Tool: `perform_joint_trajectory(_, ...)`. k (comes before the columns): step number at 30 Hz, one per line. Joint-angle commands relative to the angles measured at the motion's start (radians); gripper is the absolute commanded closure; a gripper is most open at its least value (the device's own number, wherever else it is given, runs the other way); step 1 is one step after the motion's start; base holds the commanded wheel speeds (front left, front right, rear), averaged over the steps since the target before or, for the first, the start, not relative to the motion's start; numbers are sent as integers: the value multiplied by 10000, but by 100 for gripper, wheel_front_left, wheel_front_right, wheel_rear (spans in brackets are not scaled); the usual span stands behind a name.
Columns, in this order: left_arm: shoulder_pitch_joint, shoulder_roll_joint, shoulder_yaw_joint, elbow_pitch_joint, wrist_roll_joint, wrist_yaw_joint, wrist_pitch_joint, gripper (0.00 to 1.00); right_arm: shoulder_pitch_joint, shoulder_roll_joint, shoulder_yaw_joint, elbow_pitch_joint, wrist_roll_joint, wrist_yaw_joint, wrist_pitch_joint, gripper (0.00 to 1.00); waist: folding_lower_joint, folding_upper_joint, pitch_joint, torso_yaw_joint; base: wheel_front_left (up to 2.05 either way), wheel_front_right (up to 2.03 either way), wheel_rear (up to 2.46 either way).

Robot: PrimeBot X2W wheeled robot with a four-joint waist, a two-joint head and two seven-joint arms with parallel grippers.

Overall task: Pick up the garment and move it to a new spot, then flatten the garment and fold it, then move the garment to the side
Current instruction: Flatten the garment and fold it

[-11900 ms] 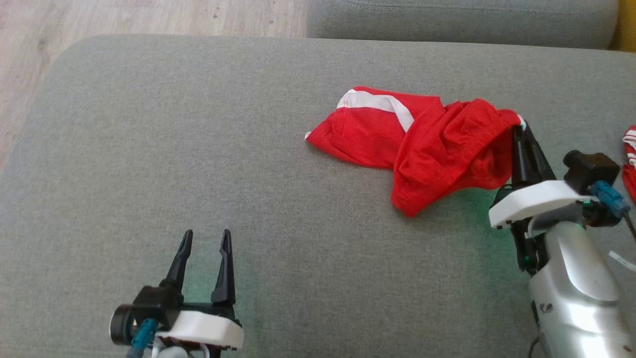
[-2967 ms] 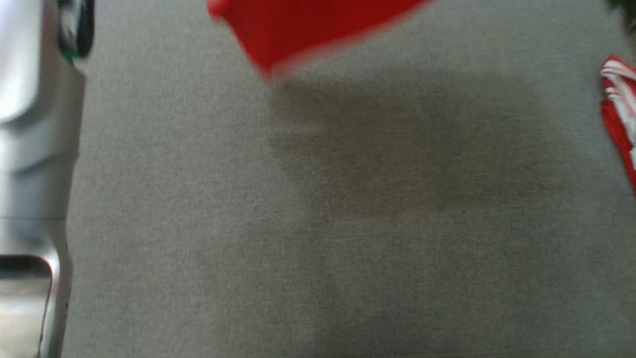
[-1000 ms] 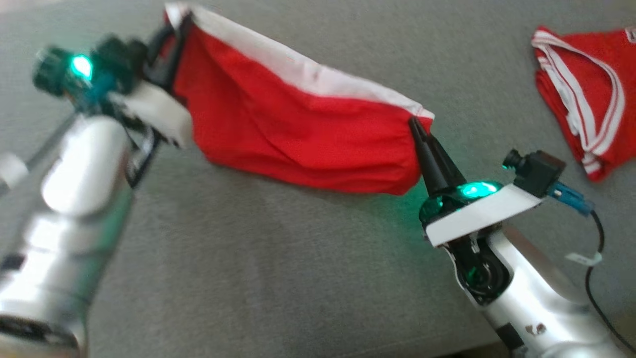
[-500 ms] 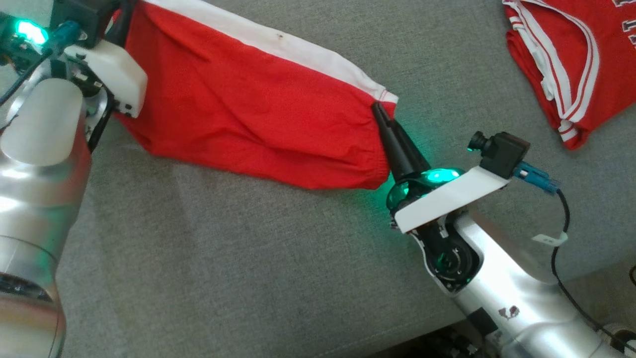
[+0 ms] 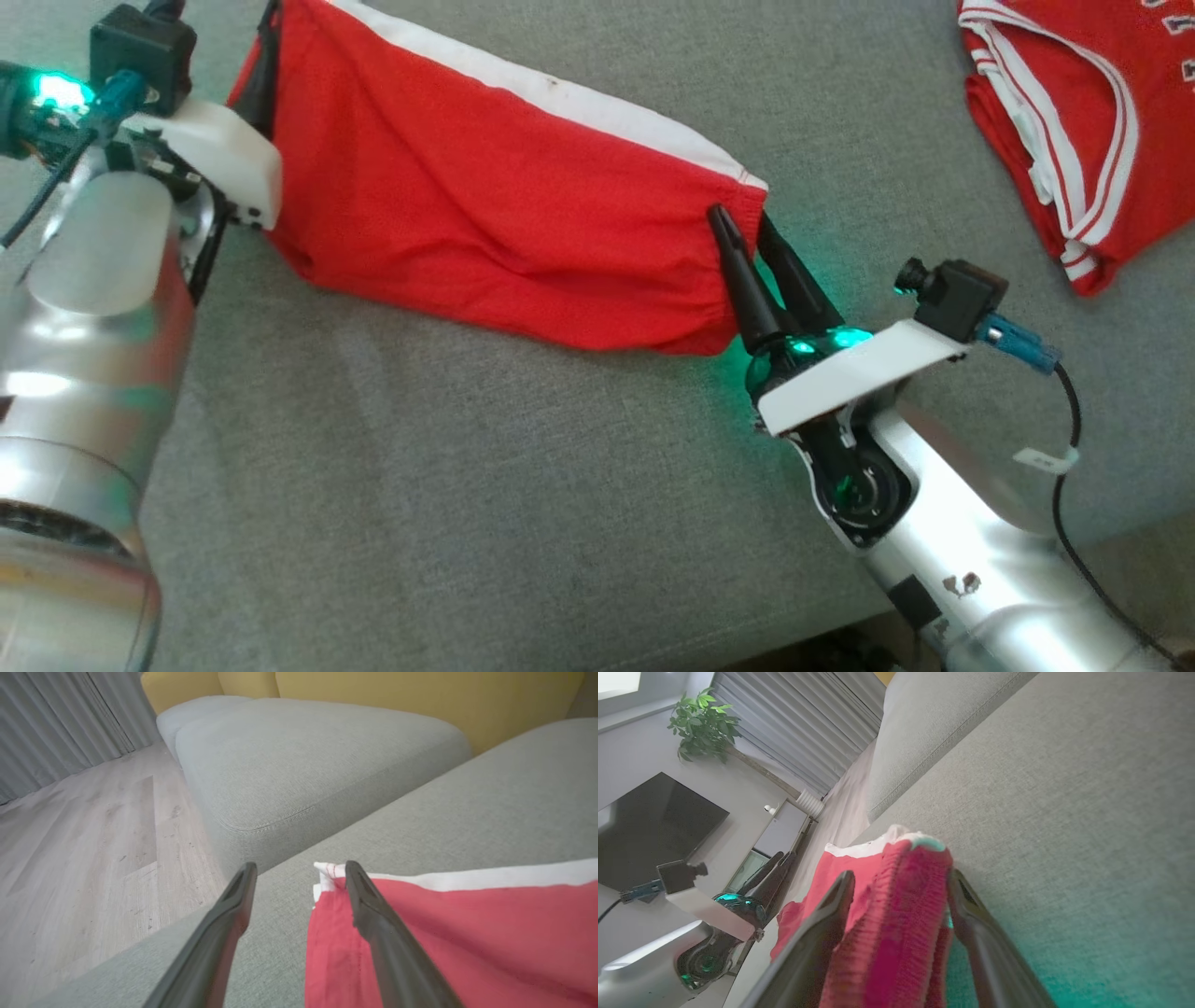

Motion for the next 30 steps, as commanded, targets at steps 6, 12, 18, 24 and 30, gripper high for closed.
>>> perform_joint_trajectory(6, 498, 85, 789, -631, -478, 297, -234, 0, 677, -13, -389, 31, -50, -7, -65, 0, 0, 0, -531, 329, 0, 0, 0)
perform_joint_trajectory(12, 2391, 77, 1986, -2871, -604, 1022, -240, 0, 1324, -3, -2414, 365, -1847, -7, -65, 0, 0, 0, -1157, 609, 0, 0, 0)
perform_joint_trajectory(18, 4415, -219, 3136, -4586, -416, 1340, -241, 0, 1908, 572, -4204, 393, -4216, -7, -65, 0, 0, 0, -1670, 922, 0, 0, 0)
perform_joint_trajectory(24, 6156, -791, 4086, -5748, 41, 1383, -242, 0, 2279, 919, -5307, 159, -6150, -7, -65, 0, 0, 0, -2146, 1325, 0, 0, 0)
perform_joint_trajectory(30, 7620, -1413, 4908, -6501, 560, 1243, -242, 0, 2708, 1103, -5950, -2, -7434, -7, -65, 0, 0, 0, -2687, 1722, 0, 0, 0)
